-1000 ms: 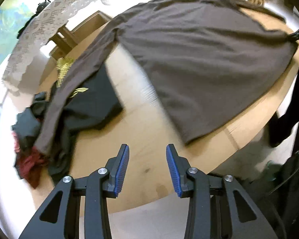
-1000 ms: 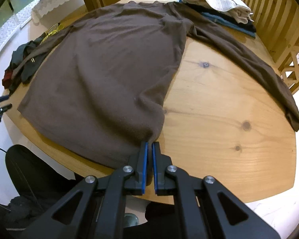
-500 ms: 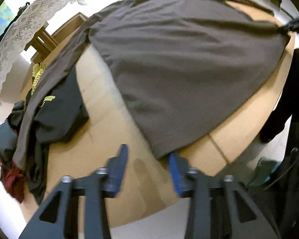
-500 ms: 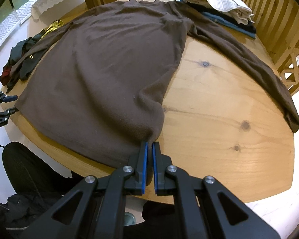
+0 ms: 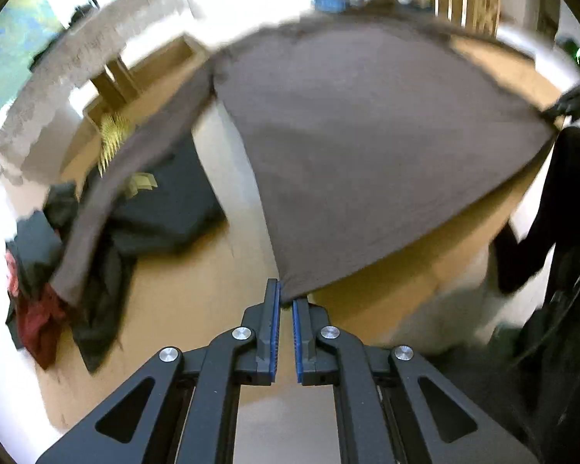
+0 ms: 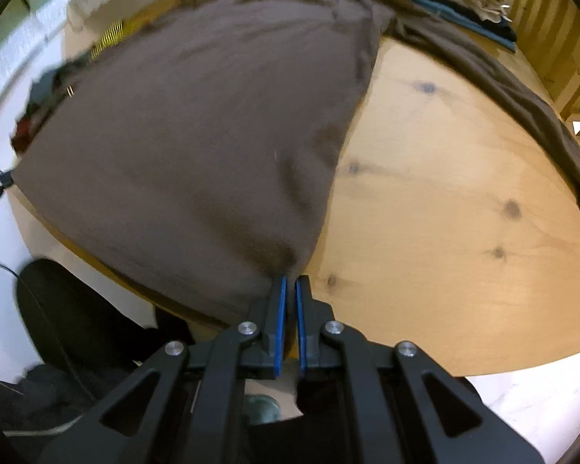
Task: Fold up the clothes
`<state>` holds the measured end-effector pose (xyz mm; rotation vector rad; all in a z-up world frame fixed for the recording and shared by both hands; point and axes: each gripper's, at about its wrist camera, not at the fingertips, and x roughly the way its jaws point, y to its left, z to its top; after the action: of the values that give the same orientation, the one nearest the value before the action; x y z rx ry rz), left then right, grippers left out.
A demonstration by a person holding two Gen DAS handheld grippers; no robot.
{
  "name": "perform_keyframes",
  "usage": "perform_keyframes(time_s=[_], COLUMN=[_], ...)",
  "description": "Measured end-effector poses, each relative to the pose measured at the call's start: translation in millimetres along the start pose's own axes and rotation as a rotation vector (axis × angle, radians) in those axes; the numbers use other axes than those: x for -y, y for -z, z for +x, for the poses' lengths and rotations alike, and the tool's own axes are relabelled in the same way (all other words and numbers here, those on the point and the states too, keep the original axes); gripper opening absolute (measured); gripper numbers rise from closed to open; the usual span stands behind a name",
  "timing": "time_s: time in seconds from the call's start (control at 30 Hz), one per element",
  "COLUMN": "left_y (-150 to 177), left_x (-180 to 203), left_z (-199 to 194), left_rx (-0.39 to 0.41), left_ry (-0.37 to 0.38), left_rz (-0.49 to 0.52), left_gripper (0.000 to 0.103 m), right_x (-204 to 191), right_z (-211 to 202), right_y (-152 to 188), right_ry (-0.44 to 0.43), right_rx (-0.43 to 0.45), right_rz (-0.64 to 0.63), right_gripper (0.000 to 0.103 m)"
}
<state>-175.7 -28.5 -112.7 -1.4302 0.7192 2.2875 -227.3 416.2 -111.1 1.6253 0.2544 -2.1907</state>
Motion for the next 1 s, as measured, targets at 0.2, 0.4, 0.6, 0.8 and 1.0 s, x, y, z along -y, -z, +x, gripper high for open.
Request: perform_keyframes(time_s=[0.2,0.4,0.6,0.8,1.0], left_y=[-2,-68,-114,-106,-83], left_x=[-7,-13,4,15,21], left_z=[-8,-30,34,65,49], left_rx=[-0.029,0.150,0.117,0.072,0.053], left_ry=[-0.024,0.025,0.073,0.108,0.139], left_rz=[0.020,0.001,0.054,0.037,0.028], left_gripper=[0.011,0.016,0.019,0.017,0.015], right_x=[-2,-4,14,28,50], right_z=[-30,-54,11,36,30], right_y=[-5,-51,-122,-134,-133], right_ry=[0.096,0.074,0.122,0.172,0.253], right_rx=[0.030,0.209,0.212,0.139,0.065], right_rz=[-0.028,-0.044,-0.031,-0.070,-0.078], right_gripper=[0.011,0.023,0.023,0.024,0.043])
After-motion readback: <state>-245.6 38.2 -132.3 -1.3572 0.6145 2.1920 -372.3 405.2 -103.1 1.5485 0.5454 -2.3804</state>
